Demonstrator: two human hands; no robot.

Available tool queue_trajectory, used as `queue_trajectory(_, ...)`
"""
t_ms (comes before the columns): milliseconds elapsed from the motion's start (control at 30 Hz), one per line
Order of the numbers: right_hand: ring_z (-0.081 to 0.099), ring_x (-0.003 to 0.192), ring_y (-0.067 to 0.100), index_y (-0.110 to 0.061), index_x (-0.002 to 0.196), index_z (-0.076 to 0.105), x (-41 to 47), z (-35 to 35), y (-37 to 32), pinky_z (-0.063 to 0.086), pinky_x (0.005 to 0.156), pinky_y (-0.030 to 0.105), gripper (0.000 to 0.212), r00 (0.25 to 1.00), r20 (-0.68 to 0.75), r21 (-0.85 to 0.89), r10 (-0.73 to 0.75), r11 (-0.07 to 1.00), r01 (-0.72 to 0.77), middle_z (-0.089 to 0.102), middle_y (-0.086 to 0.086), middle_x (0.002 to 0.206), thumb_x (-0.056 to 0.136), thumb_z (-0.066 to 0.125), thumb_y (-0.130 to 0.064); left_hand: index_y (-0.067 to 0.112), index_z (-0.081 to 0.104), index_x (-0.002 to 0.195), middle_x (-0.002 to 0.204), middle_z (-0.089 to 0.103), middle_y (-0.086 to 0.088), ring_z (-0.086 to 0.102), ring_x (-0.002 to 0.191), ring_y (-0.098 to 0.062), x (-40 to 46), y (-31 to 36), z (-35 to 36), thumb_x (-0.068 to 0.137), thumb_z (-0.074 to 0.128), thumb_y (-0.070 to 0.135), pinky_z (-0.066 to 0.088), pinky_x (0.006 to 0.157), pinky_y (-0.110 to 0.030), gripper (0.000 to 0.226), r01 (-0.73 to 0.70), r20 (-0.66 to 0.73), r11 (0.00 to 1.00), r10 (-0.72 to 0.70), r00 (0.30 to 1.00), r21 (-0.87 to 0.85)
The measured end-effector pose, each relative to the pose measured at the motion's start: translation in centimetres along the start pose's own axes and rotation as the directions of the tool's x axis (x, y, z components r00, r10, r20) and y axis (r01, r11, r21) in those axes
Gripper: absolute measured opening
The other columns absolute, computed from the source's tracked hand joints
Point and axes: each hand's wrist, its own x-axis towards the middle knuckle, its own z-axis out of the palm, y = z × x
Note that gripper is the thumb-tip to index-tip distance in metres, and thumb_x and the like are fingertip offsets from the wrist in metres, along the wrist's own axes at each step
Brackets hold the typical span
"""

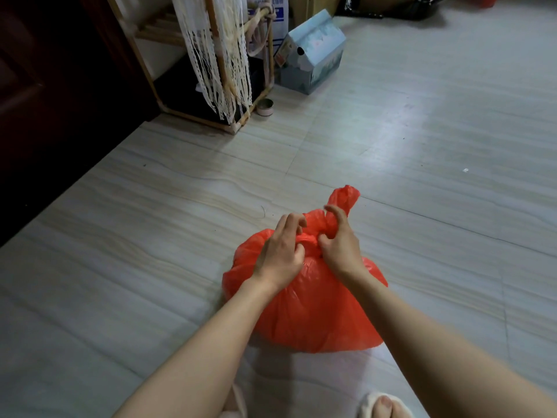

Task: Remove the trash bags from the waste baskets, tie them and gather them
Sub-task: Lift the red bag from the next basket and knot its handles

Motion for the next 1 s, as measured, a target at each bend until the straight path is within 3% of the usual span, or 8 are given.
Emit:
queue_trajectory(133, 0.06, 0.084, 0.034, -0.01, 0.077, 0.065, -0.1, 0.0, -0.3, 0.029, 0.06, 0.026, 0.02, 0.963, 0.194, -0.249, -0.187, 0.94, 0.233, 0.07, 0.018, 0.082, 0.079, 0.048, -0.001, -0.001, 0.053, 0.097, 0.096, 0.052, -0.019, 0.056, 0.085, -0.035, 0.0, -0.1, 0.7, 0.073, 0.049, -0.008, 0.04, 0.076, -0.033, 0.026, -0.005, -0.151, 1.0, 0.009, 0.989, 0.024)
queue_trajectory(267, 0.038, 0.054, 0.019, -0.019, 0.049, 0.032, 0.2, -0.9, -1.3, 0.02, 0.049, 0.027, 0.039, 0.913, 0.375, -0.232, -0.161, 0.937, 0.26, 0.037, 0.001, 0.05, 0.081, 0.044, -0.001, 0.005, 0.049, 0.094, 0.094, 0.042, -0.004, 0.045, 0.08, -0.019, 1.3, -0.8, 0.4, 0.074, 0.05, -0.008, 0.03, 0.073, -0.013, 0.024, 0.139, -0.212, 0.983, -0.163, 0.964, -0.119)
queue_trajectory(400, 0.027, 0.045, 0.009, -0.018, 0.047, 0.031, 0.1, -1.8, -1.5, 0.024, 0.042, 0.019, 0.04, 0.852, 0.518, 0.086, 0.075, 0.987, -0.139, 0.03, -0.003, 0.048, 0.081, 0.038, 0.002, 0.007, 0.048, 0.099, 0.097, 0.041, -0.003, 0.045, 0.085, -0.017, 1.4, -1.2, 0.2, 0.076, 0.05, -0.008, 0.032, 0.076, -0.013, 0.028, 0.138, -0.087, 0.982, -0.15, 0.985, -0.126)
queue_trajectory(500, 0.032, 0.037, 0.006, -0.014, 0.053, 0.038, 0.3, -2.3, -1.2, 0.027, 0.036, 0.016, 0.032, 0.807, 0.563, 0.352, 0.178, 0.832, -0.429, 0.035, -0.004, 0.042, 0.08, 0.034, 0.003, 0.013, 0.047, 0.109, 0.099, 0.038, 0.004, 0.049, 0.092, -0.017, 1.4, -1.5, 0.2, 0.075, 0.055, -0.006, 0.038, 0.084, -0.023, 0.04, 0.101, 0.086, 0.993, -0.097, 0.992, -0.053)
queue_trajectory(700, 0.026, 0.03, 0.005, -0.014, 0.055, 0.035, 0.9, -2.0, 0.1, 0.022, 0.032, 0.016, 0.027, 0.885, 0.375, 0.481, 0.276, 0.759, -0.44, 0.029, -0.003, 0.039, 0.077, 0.033, 0.003, 0.045, 0.042, 0.104, 0.09, 0.034, 0.018, 0.043, 0.085, 0.002, 1.4, -1.0, -0.3, 0.073, 0.069, 0.025, 0.033, 0.07, -0.004, 0.047, 0.181, 0.285, 0.964, -0.12, 0.951, -0.197)
queue_trajectory(800, 0.032, 0.034, 0.005, -0.009, 0.062, 0.048, 0.8, -1.1, 0.4, 0.028, 0.035, 0.017, 0.019, 0.897, 0.368, 0.462, 0.245, 0.789, -0.405, 0.035, 0.0, 0.045, 0.076, 0.039, 0.001, 0.049, 0.046, 0.11, 0.109, 0.041, 0.007, 0.047, 0.099, 0.004, 1.1, -0.8, -0.5, 0.086, 0.058, 0.031, 0.039, 0.083, -0.01, 0.032, 0.305, 0.353, 0.891, -0.181, 0.918, -0.336)
queue_trajectory(900, 0.027, 0.032, 0.005, -0.019, 0.043, 0.037, 0.7, -0.7, 1.5, 0.023, 0.034, 0.015, 0.041, 0.908, 0.328, 0.434, 0.26, 0.813, -0.389, 0.032, -0.008, 0.038, 0.078, 0.038, 0.003, 0.022, 0.058, 0.12, 0.126, 0.055, -0.002, 0.056, 0.109, -0.004, 1.2, -0.8, -0.9, 0.094, 0.038, 0.044, 0.046, 0.098, -0.024, 0.039, 0.486, 0.388, 0.65, -0.302, 0.871, -0.585)
queue_trajectory(1000, 0.023, 0.03, 0.003, -0.023, 0.034, 0.031, 0.5, -0.9, 2.2, 0.02, 0.031, 0.014, 0.051, 0.911, 0.308, 0.438, 0.274, 0.809, -0.391, 0.027, -0.012, 0.034, 0.076, 0.036, 0.005, 0.018, 0.066, 0.072, 0.115, 0.063, -0.005, 0.06, 0.098, 0.002, 1.1, -0.5, -0.9, 0.096, 0.036, 0.038, 0.05, 0.088, -0.026, 0.043, 0.532, 0.381, 0.526, -0.373, 0.846, -0.664)
